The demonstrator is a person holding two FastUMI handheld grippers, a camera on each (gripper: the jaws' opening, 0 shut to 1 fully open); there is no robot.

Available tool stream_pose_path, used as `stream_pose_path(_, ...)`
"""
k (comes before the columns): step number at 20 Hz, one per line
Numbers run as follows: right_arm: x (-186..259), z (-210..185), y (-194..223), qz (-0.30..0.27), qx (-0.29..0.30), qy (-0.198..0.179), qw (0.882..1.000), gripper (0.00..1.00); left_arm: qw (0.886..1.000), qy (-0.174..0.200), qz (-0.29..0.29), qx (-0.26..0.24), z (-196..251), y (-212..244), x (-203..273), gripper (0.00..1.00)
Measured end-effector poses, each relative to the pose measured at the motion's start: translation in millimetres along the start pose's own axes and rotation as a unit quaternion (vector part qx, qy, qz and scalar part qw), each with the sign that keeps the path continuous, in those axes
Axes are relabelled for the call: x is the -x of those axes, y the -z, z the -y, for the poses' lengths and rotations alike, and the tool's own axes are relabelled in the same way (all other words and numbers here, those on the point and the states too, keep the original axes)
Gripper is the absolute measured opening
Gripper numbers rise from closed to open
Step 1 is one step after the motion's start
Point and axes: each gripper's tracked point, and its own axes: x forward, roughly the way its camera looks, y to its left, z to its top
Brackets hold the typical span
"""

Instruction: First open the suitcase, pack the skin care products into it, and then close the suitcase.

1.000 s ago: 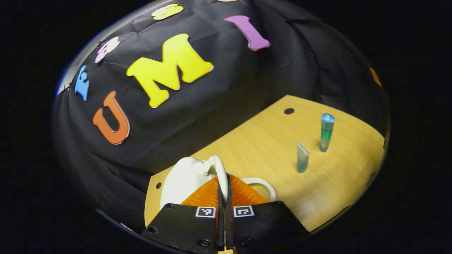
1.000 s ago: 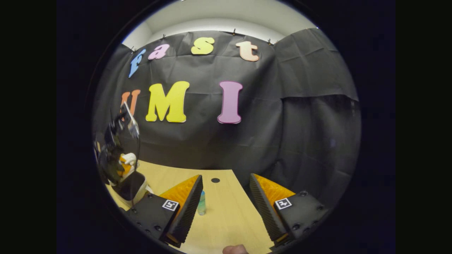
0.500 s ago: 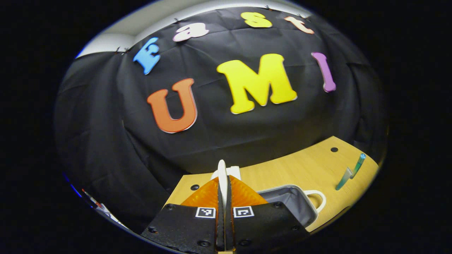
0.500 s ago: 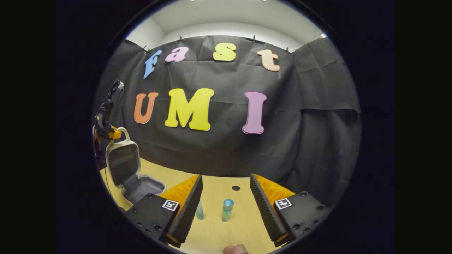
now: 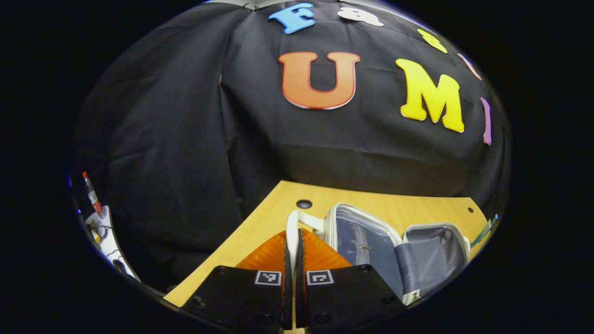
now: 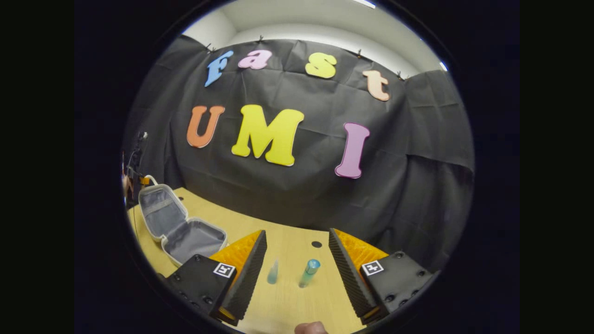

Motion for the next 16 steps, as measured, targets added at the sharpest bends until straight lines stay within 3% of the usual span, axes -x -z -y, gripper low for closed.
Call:
stream_pose_path(5,-2.3,-25.8,-1.8,-0.015,0.020,-0.012,1.000,0.80,0.997,0.005,-0.076,0.020,-4.0,71.5,-48.8,0.08)
stream_pose_path(9,-6.8,-42.0,-5.0,-0.017,0.007,-0.019,1.000,0.80,0.995,-0.004,-0.094,0.024,-10.5,89.1,-59.1,0.14)
stream_pose_path(11,-9.0,-43.1,-1.2,-0.023,0.001,-0.020,1.000,0.80,0.995,-0.025,-0.099,0.000,-21.5,87.9,-53.0,0.34)
stream_pose_path(12,-11.6,-41.8,-1.1,-0.024,-0.008,-0.019,0.999,0.80,0.995,-0.029,-0.094,-0.010,-23.4,79.9,-48.6,0.38)
stream_pose_path(16,-17.2,-31.7,1.7,-0.018,-0.024,-0.014,0.999,0.80,0.998,-0.027,-0.032,-0.038,6.6,24.8,-13.4,1.00)
